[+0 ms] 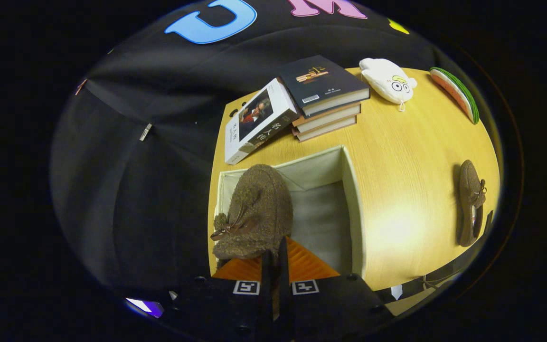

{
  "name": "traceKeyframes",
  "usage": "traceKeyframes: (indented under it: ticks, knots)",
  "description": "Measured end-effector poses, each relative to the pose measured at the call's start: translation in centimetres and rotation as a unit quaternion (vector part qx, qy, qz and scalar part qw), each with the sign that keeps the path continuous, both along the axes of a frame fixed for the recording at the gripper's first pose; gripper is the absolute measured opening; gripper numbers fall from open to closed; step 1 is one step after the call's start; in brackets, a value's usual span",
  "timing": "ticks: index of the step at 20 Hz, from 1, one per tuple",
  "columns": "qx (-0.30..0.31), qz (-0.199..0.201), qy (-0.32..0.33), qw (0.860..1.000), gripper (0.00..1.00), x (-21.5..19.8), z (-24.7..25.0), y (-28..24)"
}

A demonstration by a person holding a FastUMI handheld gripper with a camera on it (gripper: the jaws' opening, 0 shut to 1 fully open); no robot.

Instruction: Open the storage box then place both shoes into the box .Put the left shoe in first, then the right shoe, with the right side of both shoes facing outward in a uniform manner.

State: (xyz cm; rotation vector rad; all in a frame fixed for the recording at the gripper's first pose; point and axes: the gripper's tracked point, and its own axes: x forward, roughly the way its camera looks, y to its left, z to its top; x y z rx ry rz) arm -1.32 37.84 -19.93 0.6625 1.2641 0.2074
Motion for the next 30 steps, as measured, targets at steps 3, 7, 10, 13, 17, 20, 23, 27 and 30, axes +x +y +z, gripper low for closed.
traceKeyframes:
  ticks: [3,7,10,13,17,20,23,27,30]
  knots:
    - [-0.010,0.015,0.002,1.000,0.10,-0.4,-1.0,1.2]
    - [-0.013,0.020,0.002,1.000,0.10,-0.2,-1.9,2.0]
    - [-0.004,0.024,-0.004,1.000,0.11,0.1,-1.8,2.7]
    - [0.039,0.041,0.000,0.998,0.23,-0.3,-1.3,4.3]
    - [0.077,0.035,-0.012,0.996,0.65,0.3,-0.1,4.6]
    - [0.091,0.033,-0.015,0.995,0.93,0.2,0.9,3.5]
    - [0.102,0.033,-0.045,0.993,0.97,0.2,2.6,1.5]
    - [0.102,0.022,-0.114,0.988,0.97,0.6,5.8,-3.5]
    - [0.081,0.017,-0.172,0.982,0.97,0.7,7.5,-8.9]
